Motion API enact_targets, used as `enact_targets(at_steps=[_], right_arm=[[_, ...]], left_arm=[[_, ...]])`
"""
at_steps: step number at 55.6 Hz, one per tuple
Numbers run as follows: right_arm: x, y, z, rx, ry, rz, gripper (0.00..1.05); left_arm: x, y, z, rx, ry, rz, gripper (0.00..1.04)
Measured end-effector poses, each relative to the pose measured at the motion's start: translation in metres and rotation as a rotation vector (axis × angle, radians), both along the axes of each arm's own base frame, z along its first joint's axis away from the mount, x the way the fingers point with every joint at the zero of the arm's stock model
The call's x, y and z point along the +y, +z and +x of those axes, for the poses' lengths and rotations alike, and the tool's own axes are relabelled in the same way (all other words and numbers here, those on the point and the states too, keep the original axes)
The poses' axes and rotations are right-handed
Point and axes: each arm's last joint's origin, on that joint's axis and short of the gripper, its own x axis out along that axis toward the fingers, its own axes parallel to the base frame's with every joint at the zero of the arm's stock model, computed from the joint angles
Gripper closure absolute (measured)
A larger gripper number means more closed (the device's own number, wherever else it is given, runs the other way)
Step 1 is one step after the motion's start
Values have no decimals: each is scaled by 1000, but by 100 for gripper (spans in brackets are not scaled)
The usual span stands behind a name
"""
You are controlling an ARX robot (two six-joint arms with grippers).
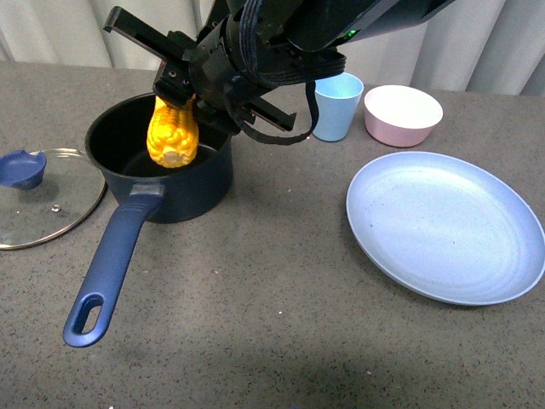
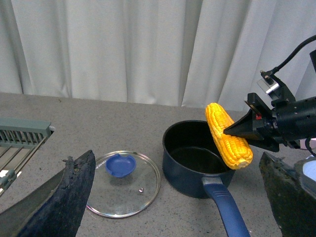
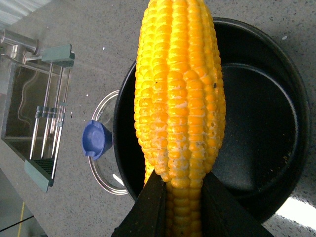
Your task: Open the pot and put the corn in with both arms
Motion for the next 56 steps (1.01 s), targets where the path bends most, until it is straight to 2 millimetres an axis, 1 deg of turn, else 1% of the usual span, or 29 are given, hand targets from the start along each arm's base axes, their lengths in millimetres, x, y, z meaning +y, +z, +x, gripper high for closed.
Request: enact_targets(at_steps=[19,20,23,24,27,30,33,34,35,37,38,39,41,42,46,49,56], right_arm=[[11,-6,9,3,-8,-4,93],[11,-6,9,2,-7,-4,91],[12,-5,10,0,-7,-2,76],[13,-5,9,-3,-9,-5,69],[14,-5,9,-5,-11,-7,60],[15,-4,8,-6,-8,-6,46],[15,-4,8,-11,-7,-2,35],[15,-4,8,-11,-7,-2,34],[15,-4,8,-15,-8,-1,30],[15,-5,8,-17,-10,-1,25],[15,-5,8,-18,-11,-1,22],[14,-6,7,-21,-14,-1,15],[12,-8,5,-23,-19,-3,8],[10,-9,4,-27,-26,-7,7],[4,-8,0,-52,-44,-16,10],[-2,-4,-4,-82,-59,-21,9],[-24,15,-20,-199,-97,-52,9]], left_arm=[[0,0,0,0,0,0,6],[0,0,0,0,0,0,6],[0,0,0,0,0,0,6],[0,0,0,0,0,0,6],[0,0,0,0,0,0,6],[0,0,0,0,0,0,6],[0,0,0,0,0,0,6],[0,0,0,0,0,0,6],[0,0,0,0,0,0,6],[0,0,0,0,0,0,6],[0,0,0,0,0,0,6],[0,0,0,0,0,0,6],[0,0,0,0,0,0,6],[0,0,0,0,0,0,6],[0,0,0,0,0,0,6],[0,0,0,0,0,0,6],[0,0,0,0,0,0,6]])
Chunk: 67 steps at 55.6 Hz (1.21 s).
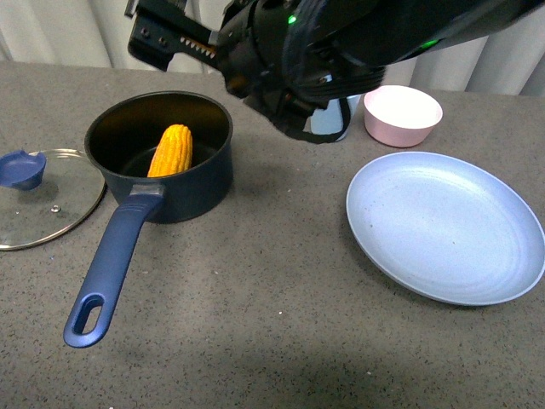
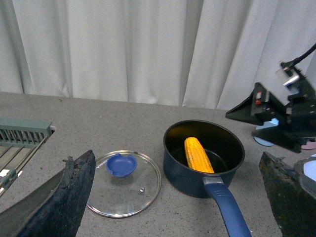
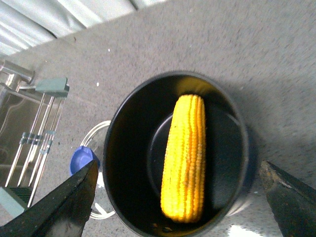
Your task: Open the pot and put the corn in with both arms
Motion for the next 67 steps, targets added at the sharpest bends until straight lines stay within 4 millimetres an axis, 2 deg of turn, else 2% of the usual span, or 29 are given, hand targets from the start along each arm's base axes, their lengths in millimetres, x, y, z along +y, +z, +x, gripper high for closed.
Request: enact_targets(at_steps=[6,14,28,38,53,67], right_arm=[[-34,19,-24,-99,-38,-30,9],[-81,23,-63,-163,-100,-133,9],[-137,39,-122,-323,-173,-274,9],[-169,37,-161,-372,-238,-363,9],[-207,29,-209,-399,-283,-494,9],[-239,17,-235,-384,-353,-559,9]], left_arm=[[0,0,0,0,0,0,6],[0,0,0,0,0,0,6],[0,0,0,0,0,0,6],[0,0,0,0,0,0,6],[0,0,0,0,0,0,6],[0,0,0,0,0,0,6]])
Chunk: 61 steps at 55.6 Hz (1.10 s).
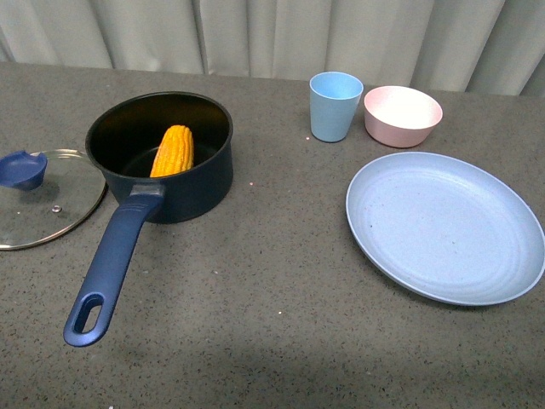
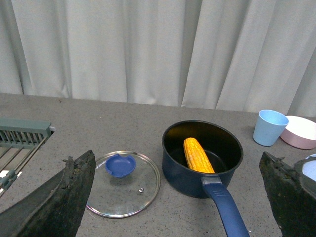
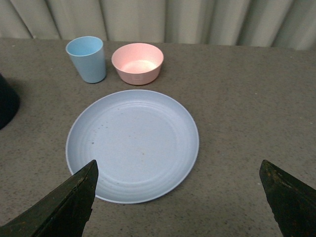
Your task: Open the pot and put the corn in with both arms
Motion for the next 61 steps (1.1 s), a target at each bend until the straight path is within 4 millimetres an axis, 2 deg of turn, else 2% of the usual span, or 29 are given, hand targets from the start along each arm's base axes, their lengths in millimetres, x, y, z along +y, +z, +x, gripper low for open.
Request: enact_targets(at_steps=[9,13,17,27,31,37,61], right_arm=[[-8,-2,-8,-31,-11,-1,10],[-14,-4,-9,-208,0,22,23],[-18,7,-12,-335,-28,20,37],[-18,9,-17,-352,-22,20,68],[-18,9,-20,-352,-22,20,86],[-18,10,-23,-358,-22,20,104],[-18,9,-31,-355,-21,18,104]], left_arm=[[0,0,0,0,0,0,6],[0,0,0,0,-1,0,6],[0,0,0,0,1,0,6],[0,0,0,1,0,0,6],[0,0,0,1,0,0,6],[0,0,0,1,0,0,6],[0,0,0,1,0,0,6]])
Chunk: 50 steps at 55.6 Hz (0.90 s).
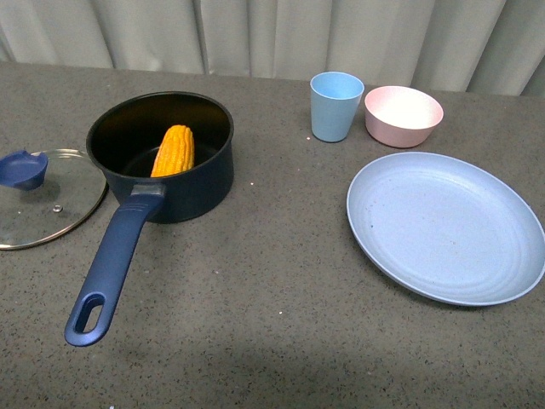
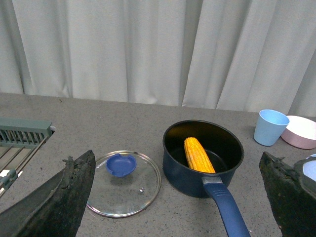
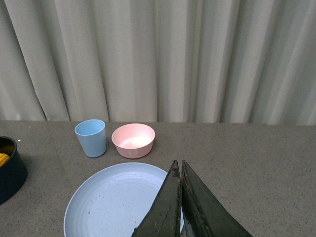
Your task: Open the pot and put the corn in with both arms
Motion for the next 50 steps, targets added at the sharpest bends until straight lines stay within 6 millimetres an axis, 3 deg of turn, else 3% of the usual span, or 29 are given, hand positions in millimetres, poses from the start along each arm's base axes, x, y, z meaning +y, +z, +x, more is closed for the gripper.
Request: enact_targets(at_steps=[19,29,39,45,50], right_arm=[[0,-3,-10,6,1,-2,101],[0,-3,-11,5,1,-2,67],[0,-3,-11,5,1,-2,22],[0,-3,-11,5,1,0,7],[0,-3,-11,5,1,-1,10]], left_arm=[[0,0,0,0,0,0,6],[0,0,0,0,0,0,6],[0,0,0,0,0,0,6],[0,0,0,0,0,0,6],[0,0,0,0,0,0,6]])
